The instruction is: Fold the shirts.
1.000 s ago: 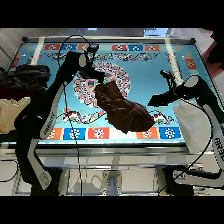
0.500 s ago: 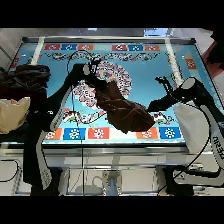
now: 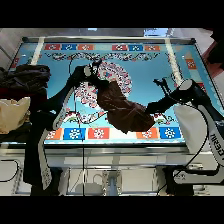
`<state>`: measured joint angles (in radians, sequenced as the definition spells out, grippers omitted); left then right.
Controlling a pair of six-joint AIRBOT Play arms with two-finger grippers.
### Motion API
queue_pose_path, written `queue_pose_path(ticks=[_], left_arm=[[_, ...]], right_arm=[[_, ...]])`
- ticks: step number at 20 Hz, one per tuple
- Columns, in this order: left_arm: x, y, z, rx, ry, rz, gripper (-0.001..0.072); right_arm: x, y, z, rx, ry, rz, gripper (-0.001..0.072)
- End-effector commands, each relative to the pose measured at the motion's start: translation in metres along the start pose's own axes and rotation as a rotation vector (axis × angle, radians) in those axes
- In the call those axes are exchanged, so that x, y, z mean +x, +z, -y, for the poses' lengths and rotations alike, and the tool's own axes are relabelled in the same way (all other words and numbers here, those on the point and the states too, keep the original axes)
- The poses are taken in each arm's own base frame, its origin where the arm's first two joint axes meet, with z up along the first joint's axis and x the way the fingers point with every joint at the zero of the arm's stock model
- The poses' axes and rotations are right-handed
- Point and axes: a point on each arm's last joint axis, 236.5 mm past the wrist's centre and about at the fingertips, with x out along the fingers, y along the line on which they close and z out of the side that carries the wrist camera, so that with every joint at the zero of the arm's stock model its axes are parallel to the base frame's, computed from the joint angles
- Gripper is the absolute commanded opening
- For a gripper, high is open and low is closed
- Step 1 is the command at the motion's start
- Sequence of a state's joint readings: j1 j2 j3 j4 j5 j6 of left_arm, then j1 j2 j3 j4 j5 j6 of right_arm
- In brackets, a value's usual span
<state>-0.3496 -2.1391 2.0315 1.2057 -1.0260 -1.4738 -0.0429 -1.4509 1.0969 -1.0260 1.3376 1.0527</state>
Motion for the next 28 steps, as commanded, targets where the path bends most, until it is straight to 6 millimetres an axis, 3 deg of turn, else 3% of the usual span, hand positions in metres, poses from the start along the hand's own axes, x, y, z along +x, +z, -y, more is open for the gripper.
queue_pose_path(ticks=[1, 2, 3, 4, 5, 7, 9, 11, 14, 17, 20, 22, 24, 26, 28], left_arm=[[-0.007, 0.011, 0.004, 0.007, -0.007, 0.026, 0.0011], [-0.009, 0.013, 0.005, 0.008, -0.008, 0.033, 0.0011], [-0.011, 0.014, 0.006, 0.009, -0.008, 0.035, 0.0011], [-0.014, 0.015, 0.007, 0.012, -0.008, 0.038, 0.0011], [-0.021, 0.02, 0.008, 0.021, -0.003, 0.051, 0.0011], [-0.055, 0.037, 0.004, 0.077, 0.062, 0.106, 0.0011], [-0.116, 0.06, -0.004, 0.166, 0.187, 0.183, 0.001], [-0.196, 0.073, -0.003, 0.227, 0.294, 0.253, 0.0011], [-0.323, 0.073, 0.021, 0.262, 0.364, 0.396, 0.001], [-0.431, 0.053, 0.073, 0.257, 0.274, 0.573, 0.0011], [-0.501, 0.01, 0.148, 0.296, 0.032, 0.664, 0.001], [-0.525, -0.021, 0.191, 0.371, -0.112, 0.668, 0.0009], [-0.529, -0.041, 0.22, 0.425, -0.187, 0.645, 0.0009], [-0.503, -0.054, 0.239, 0.466, -0.229, 0.572, 0.0009], [-0.448, -0.064, 0.225, 0.46, -0.163, 0.439, 0.0009]], right_arm=[[0.035, -0.017, 0.015, 0.064, 0.015, -0.046, 0.0522], [0.045, -0.022, 0.016, 0.09, 0.032, -0.05, 0.0513], [0.052, -0.023, 0.015, 0.091, 0.05, -0.047, 0.0398], [0.055, -0.019, 0.013, 0.048, 0.07, -0.026, 0.0016], [0.053, -0.013, 0.008, -0.003, 0.087, 0.003, 0.0029], [0.038, 0.005, 0.002, -0.036, 0.086, 0.063, 0.0028], [0.005, 0.025, -0.002, -0.111, 0.022, 0.108, 0.0028], [-0.052, 0.052, -0.004, -0.186, -0.117, 0.209, 0.0028], [-0.175, 0.089, -0.03, -0.317, -0.366, 0.452, 0.0027], [-0.301, 0.098, -0.082, -0.423, -0.561, 0.733, 0.0026], [-0.418, 0.093, -0.149, -0.517, -0.682, 1.051, 0.0024], [-0.475, 0.086, -0.186, -0.569, -0.733, 1.231, 0.0024], [-0.521, 0.081, -0.215, -0.604, -0.761, 1.415, 0.0023], [-0.547, 0.087, -0.234, -0.609, -0.702, 1.577, 0.0023], [-0.533, 0.116, -0.236, -0.582, -0.535, 1.6, 0.0023]])
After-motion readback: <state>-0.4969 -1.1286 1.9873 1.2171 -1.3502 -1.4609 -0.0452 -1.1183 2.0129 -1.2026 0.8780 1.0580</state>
